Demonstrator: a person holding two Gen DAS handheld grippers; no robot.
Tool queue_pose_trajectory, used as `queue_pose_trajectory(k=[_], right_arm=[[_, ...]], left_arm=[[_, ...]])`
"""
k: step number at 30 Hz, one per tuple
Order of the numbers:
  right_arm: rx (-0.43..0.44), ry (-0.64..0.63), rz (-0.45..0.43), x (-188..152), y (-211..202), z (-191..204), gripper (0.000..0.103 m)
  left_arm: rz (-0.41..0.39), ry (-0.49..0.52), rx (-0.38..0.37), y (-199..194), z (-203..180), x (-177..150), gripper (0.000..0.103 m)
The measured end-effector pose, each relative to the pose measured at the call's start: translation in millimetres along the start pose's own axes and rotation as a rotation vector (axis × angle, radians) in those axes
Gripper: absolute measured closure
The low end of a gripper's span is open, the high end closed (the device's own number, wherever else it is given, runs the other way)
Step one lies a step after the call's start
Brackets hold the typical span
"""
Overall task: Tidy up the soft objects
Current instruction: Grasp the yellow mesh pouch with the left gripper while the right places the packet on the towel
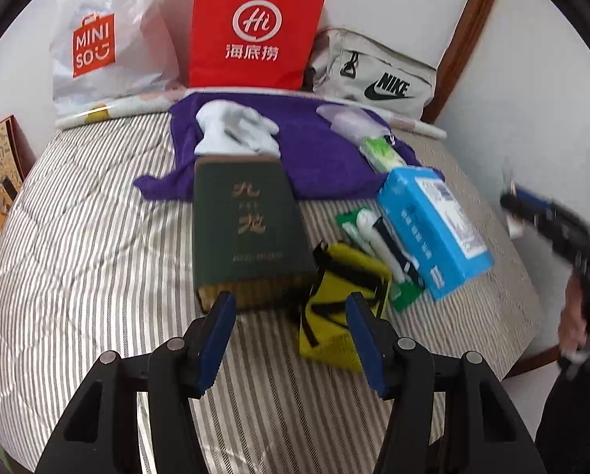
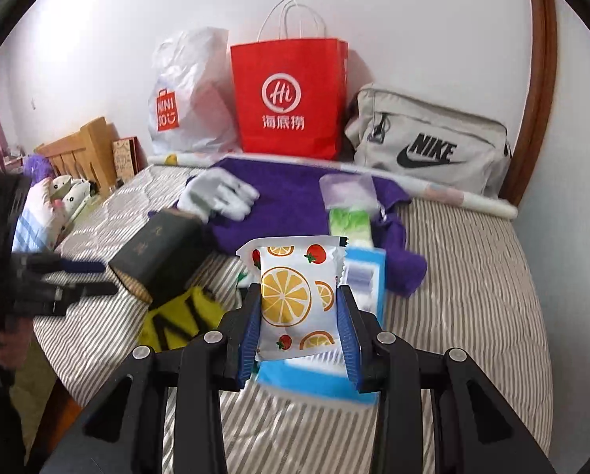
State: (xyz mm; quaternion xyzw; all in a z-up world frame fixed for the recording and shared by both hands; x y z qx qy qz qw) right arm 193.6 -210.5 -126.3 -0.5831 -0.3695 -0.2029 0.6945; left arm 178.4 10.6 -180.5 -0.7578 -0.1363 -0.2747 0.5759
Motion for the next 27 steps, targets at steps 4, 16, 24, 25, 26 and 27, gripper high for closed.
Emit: queue_pose_trajectory(k=[4, 16, 24, 25, 26, 27], right_arm=[[-0.008, 0.004, -0.005, 15.3, 12.4, -10.2, 0.067], [-0.016, 0.007, 0.025, 34.2, 48.8, -30.0, 0.066], [-0.019, -0.007, 0.048, 39.7, 68.4, -34.7, 0.066], [-0.021, -0.011, 0.050, 40.8, 70.5, -35.0, 0.066], [-0.023, -0.014, 0.051, 41.9, 72.5, -35.1, 0.066], [-0.024, -0.015, 0.053, 42.5, 74.3, -35.3, 0.066]], left_arm=[[0.031, -0.022, -0.033, 10.3, -2.4, -13.1, 0.047], [0.110, -0.048, -0.105, 51.1, -15.4, -36.0, 0.042], [0.073, 0.031, -0.054, 61.2, -26.4, -33.7, 0.042], [0.063, 0.048, -0.036, 61.1, -26.7, -33.9, 0.045], [0.056, 0.063, -0.022, 60.9, -27.0, -34.4, 0.053], [0.056, 0.075, -0.036, 60.7, -28.7, -34.4, 0.065]])
Point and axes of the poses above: each gripper's, at about its wrist camera, not at the fingertips, and y roughly the way its jaws point, z to its left, x to its top, the point moved 9 cm from there along y, roughly the way its jaws point
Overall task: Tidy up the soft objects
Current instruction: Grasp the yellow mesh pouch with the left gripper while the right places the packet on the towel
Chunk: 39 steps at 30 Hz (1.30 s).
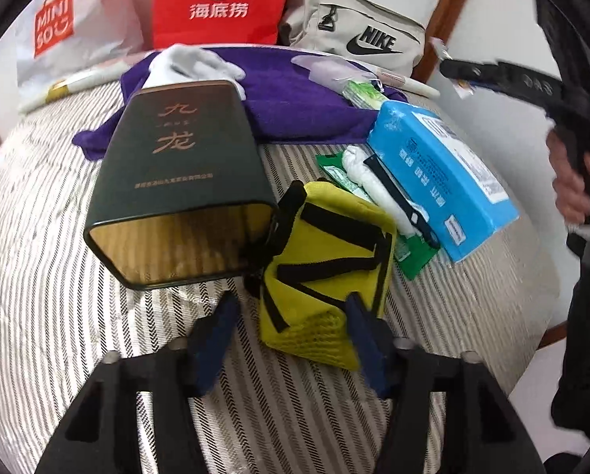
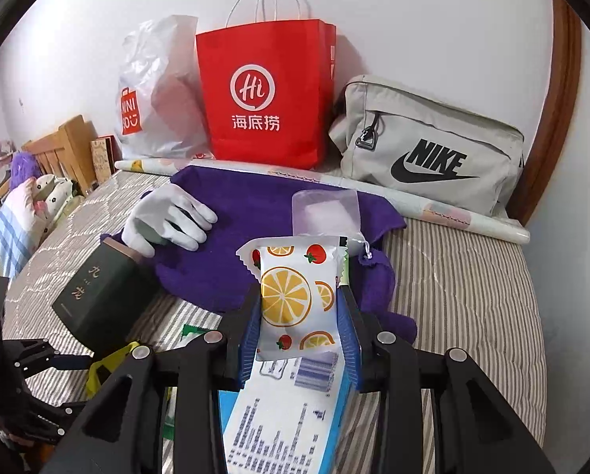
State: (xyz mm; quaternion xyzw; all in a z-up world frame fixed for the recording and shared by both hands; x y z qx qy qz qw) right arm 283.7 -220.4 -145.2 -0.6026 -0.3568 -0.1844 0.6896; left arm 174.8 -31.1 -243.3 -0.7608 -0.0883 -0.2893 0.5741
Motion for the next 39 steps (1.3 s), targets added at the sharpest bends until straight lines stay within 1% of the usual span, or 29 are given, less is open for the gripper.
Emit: queue_pose_trajectory(k=[1, 6, 9, 12, 15, 18, 22, 29, 33, 38, 39], right_arm=[[0.000, -0.002, 0.004, 1.3, 3.2, -0.4, 0.066], [-0.009, -0.006, 0.022, 5.7, 17.1, -3.6, 0.066], [-0.008, -0.003, 0.035, 7.4, 24.6, -5.8, 0.066], [-0.011, -0.005, 0.043, 10.4, 32.0, -8.5, 0.066], [-0.010, -0.012, 0.065, 12.2, 42.5, -9.7, 0.066], [-0.003, -0.001, 0.097, 12.2, 56.9, -12.8, 0.066], [0.005, -0.008, 0.131, 12.9, 74.9, -13.8, 0.066], [0.051, -0.045, 0.165, 19.5, 95.9, -3.0, 0.066], [0.102, -0.072, 0.191, 22.7, 107.0, 11.4, 0.066], [0.068, -0.081, 0.267, 14.2, 132.8, 8.6, 0.066], [0.072, -0.078, 0.285, 11.4, 136.1, 8.6, 0.066]], left_arm=[[0.004, 0.002, -0.031, 0.3, -3.2, -1.3, 0.065], [-0.017, 0.004, -0.057, -3.7, 1.7, -3.0, 0.069], [-0.010, -0.009, -0.091, -8.9, 5.8, -6.1, 0.069], [-0.012, -0.011, -0.107, -14.8, 8.9, -9.3, 0.069], [-0.021, 0.021, -0.092, -18.1, 9.4, -10.8, 0.069], [-0.029, 0.011, -0.108, -22.3, 10.6, -11.1, 0.069], [-0.019, 0.008, -0.125, -18.6, 13.2, -11.7, 0.069], [-0.004, 0.014, -0.135, -14.1, 13.9, -15.0, 0.069], [0.000, 0.005, -0.152, -13.5, 14.8, -14.4, 0.068], [0.002, -0.001, -0.161, -13.9, 15.9, -14.7, 0.068], [0.000, 0.001, -0.162, -13.8, 16.1, -14.4, 0.068]])
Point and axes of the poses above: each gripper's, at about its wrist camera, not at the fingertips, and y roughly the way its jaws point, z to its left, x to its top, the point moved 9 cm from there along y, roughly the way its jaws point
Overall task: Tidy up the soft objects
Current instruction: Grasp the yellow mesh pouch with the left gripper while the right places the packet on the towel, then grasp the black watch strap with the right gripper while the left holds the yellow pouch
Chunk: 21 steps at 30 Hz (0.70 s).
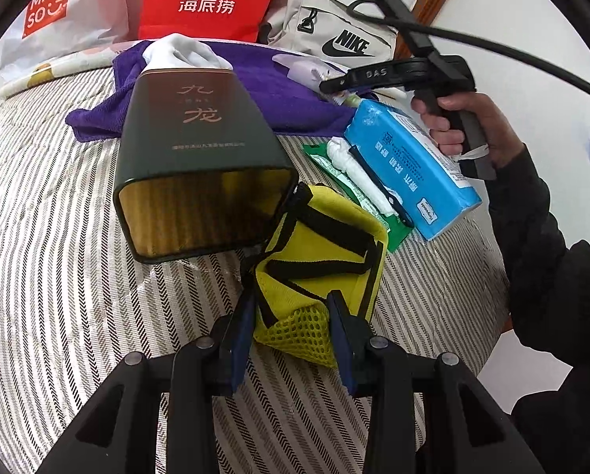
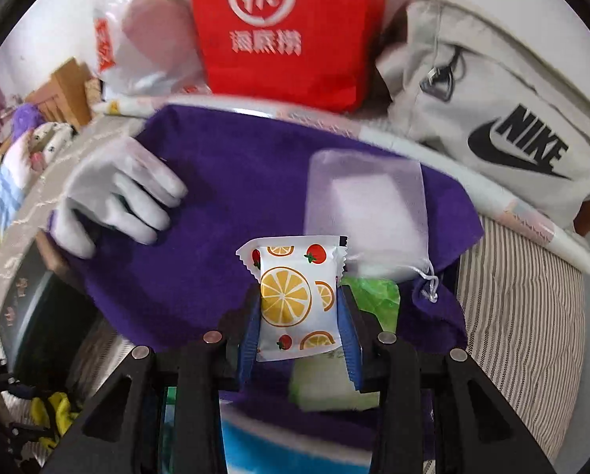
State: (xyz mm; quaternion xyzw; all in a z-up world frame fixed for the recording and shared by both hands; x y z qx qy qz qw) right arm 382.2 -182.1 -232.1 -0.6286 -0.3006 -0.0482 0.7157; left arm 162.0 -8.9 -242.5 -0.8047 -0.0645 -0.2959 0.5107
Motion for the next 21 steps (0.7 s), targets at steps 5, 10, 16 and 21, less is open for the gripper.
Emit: queue_pose_trajectory(k=[5, 10, 16, 21], right_arm=[[-0.005, -0.005, 0.022, -2.6, 1.8, -0.6, 0.061], [-0.020, -0.031, 0.029, -2.8, 3.2, 1.8, 0.049], [-0.046, -0.064, -0.037, 2.3, -13.7, 4.7, 0.035], [-0.050, -0.048, -0.072, 0.5, -33.4, 2.9, 0.029]], left_arm=[[-0.022, -0.002, -0.013, -1.6, 0.3, -0.8, 0.068], [-0.029, -0.001, -0.008, -2.6, -1.2, -0.8, 0.069], [-0.038, -0.007, 0.000, -9.0, -1.1, -2.7, 0.069], [-0.060, -0.009, -0.004, -21.0, -3.3, -3.7, 0.069]])
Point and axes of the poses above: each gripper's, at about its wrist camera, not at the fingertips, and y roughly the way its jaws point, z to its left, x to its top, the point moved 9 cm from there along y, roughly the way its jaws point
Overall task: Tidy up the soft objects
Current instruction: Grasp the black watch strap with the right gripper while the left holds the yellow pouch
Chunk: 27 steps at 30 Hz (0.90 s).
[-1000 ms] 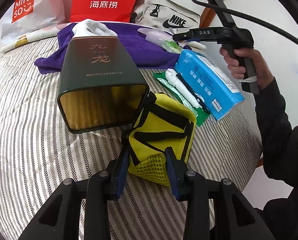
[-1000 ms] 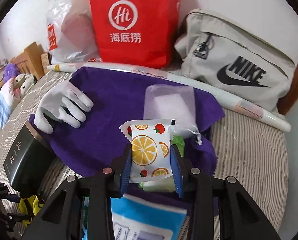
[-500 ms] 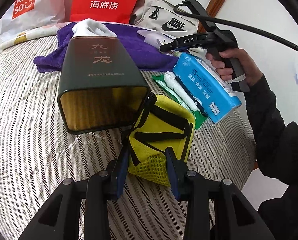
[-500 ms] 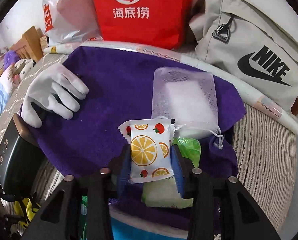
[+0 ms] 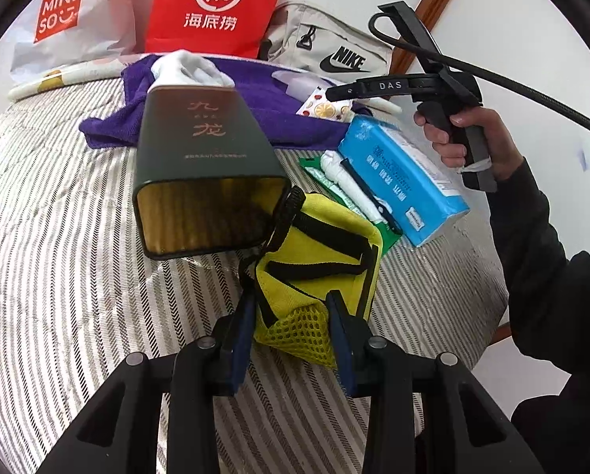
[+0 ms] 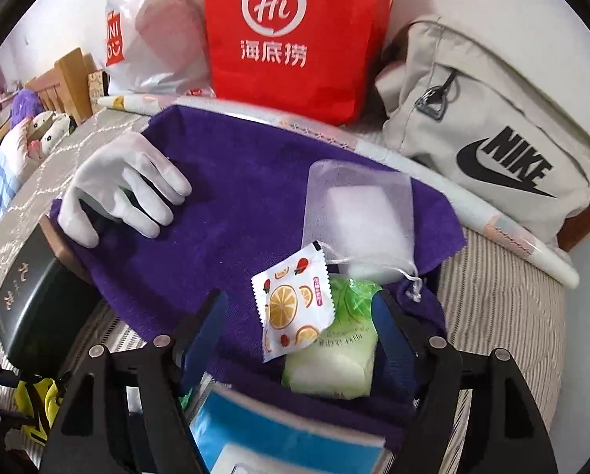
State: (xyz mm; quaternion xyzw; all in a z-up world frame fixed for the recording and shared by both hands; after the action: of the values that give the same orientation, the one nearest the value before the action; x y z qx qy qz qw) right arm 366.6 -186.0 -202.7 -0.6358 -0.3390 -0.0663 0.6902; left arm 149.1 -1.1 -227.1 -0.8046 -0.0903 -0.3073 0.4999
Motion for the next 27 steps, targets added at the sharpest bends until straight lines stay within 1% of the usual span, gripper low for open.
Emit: queue_pose_trajectory(k=[3, 8, 14, 18, 21, 22, 24, 25, 27], right_arm=[[0.010, 0.017, -0.025, -4.1, -17.0, 2.5, 0.029], [0.018, -0.010, -0.062, -15.6, -45.7, 19.3, 0.029], [0.052, -0.002, -0.096, -37.7, -77.2, 39.4, 0.029], [0.080, 0.003, -0.096, -54.1, -87.0, 54.8, 0.029], [0.109, 0.002, -0.087, -66.8, -89.6, 68.6, 0.029], [0.112, -0.001, -0.088, -69.3, -89.7, 71.7, 0.030], [0.116, -0.014, -0.081, -75.9, -88.4, 80.6, 0.043], [0.121, -0.019, -0.073, -78.1, -86.7, 83.6, 0.047], [0.142, -0.030, -0.057, -83.3, -81.7, 91.6, 0.058]], left_arm=[[-0.010, 0.007, 0.004, -7.5, -3.7, -1.8, 0.070], [-0.017, 0.012, 0.015, -16.0, -10.2, -7.5, 0.070], [-0.044, 0.012, 0.030, -35.3, -15.7, -13.2, 0.070], [-0.072, -0.004, 0.069, -51.1, -8.7, -12.3, 0.070], [-0.089, -0.027, 0.082, -60.6, -2.2, -10.6, 0.070], [-0.096, -0.026, 0.099, -64.4, 0.4, -9.9, 0.070], [-0.101, -0.024, 0.119, -68.1, 3.8, -7.9, 0.070], [-0.106, -0.032, 0.126, -70.4, 6.6, -6.3, 0.070], [-0.114, -0.042, 0.140, -74.1, 12.1, -3.8, 0.070]])
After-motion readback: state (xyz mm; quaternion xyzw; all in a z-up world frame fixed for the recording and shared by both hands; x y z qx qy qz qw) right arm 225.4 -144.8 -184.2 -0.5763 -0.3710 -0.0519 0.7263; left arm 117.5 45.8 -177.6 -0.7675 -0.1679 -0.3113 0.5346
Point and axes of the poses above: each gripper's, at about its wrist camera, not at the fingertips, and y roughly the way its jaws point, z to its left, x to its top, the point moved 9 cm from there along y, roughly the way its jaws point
